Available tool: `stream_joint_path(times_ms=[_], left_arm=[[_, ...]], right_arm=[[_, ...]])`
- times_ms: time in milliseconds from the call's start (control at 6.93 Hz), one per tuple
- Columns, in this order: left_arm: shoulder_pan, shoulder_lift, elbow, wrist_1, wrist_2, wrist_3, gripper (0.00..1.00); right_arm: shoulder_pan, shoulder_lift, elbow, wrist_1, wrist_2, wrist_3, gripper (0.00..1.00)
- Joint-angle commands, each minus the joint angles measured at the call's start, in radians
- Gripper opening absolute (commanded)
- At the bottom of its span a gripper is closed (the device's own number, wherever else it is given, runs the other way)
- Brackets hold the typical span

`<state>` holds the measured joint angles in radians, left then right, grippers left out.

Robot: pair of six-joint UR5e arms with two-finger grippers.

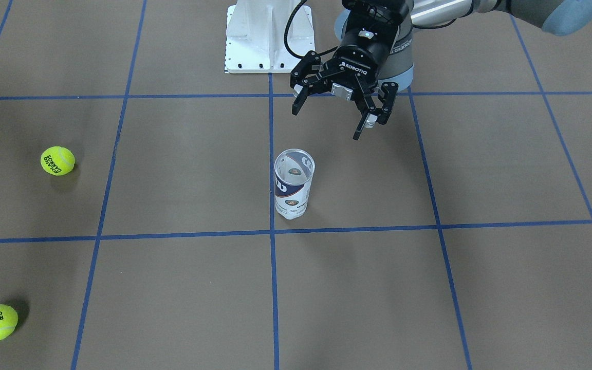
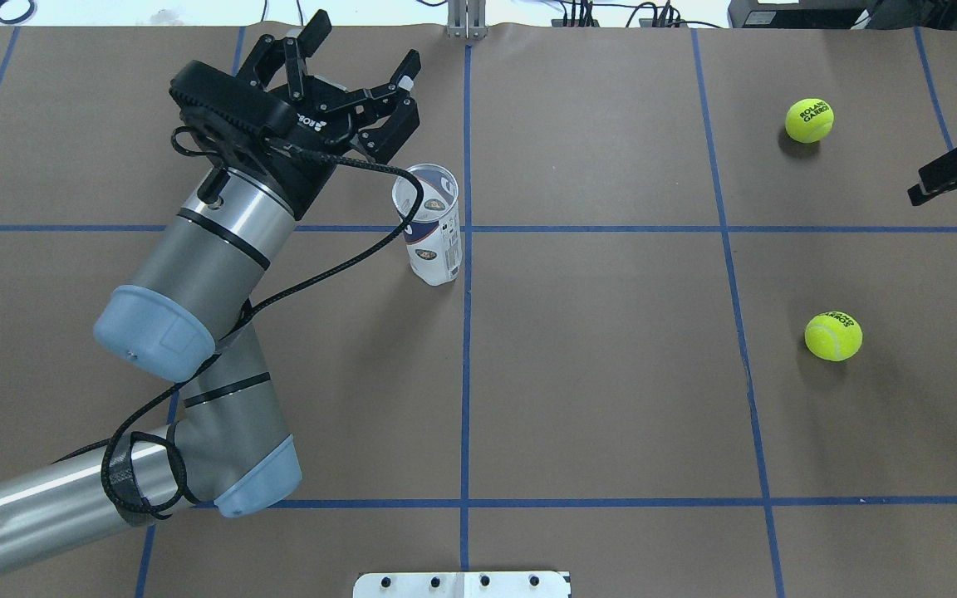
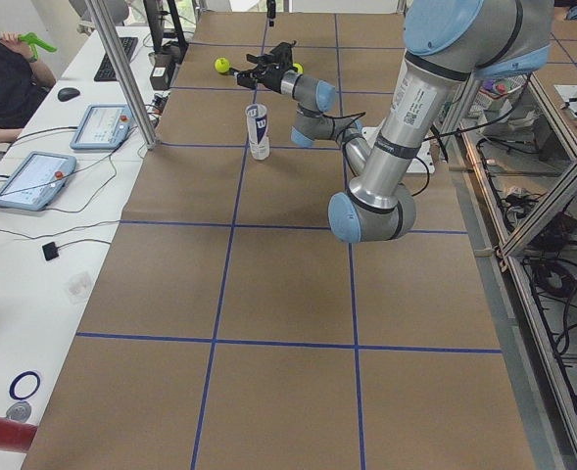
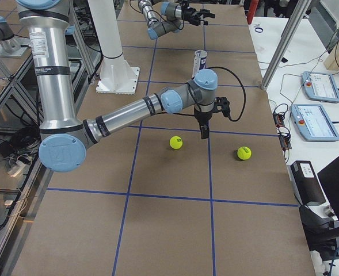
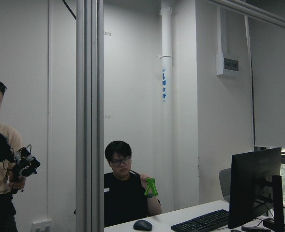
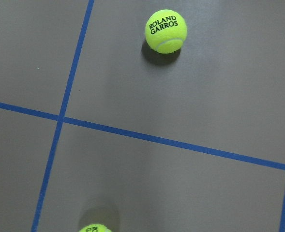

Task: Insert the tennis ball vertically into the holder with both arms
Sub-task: 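Raise the left gripper away from the can while the right arm approaches the nearer ball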

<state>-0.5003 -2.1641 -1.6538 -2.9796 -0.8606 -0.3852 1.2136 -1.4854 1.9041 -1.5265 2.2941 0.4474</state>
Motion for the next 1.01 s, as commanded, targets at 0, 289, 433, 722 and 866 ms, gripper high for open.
stream_joint_path(times_ms=[0, 289, 433, 722, 866], left_arm=[[-0.029, 0.001, -0.004, 0.101, -0.002, -0.082, 0.99], [-0.073, -0.003, -0.021, 0.274, -0.011, -0.17, 0.99], [-0.093, -0.005, -0.03, 0.331, -0.041, -0.181, 0.99], [-0.156, 0.001, -0.072, 0.545, -0.204, -0.334, 1.0], [-0.22, 0.001, -0.11, 0.688, -0.359, -0.401, 1.0]], right_arm=[[-0.123, -0.08, -0.032, 0.293, -0.048, 0.21, 1.0], [-0.141, -0.088, -0.039, 0.321, -0.05, 0.237, 1.0], [-0.141, -0.096, -0.039, 0.319, -0.051, 0.237, 1.0], [-0.141, -0.101, -0.039, 0.319, -0.05, 0.235, 1.0], [-0.141, -0.102, -0.039, 0.319, -0.05, 0.235, 1.0]])
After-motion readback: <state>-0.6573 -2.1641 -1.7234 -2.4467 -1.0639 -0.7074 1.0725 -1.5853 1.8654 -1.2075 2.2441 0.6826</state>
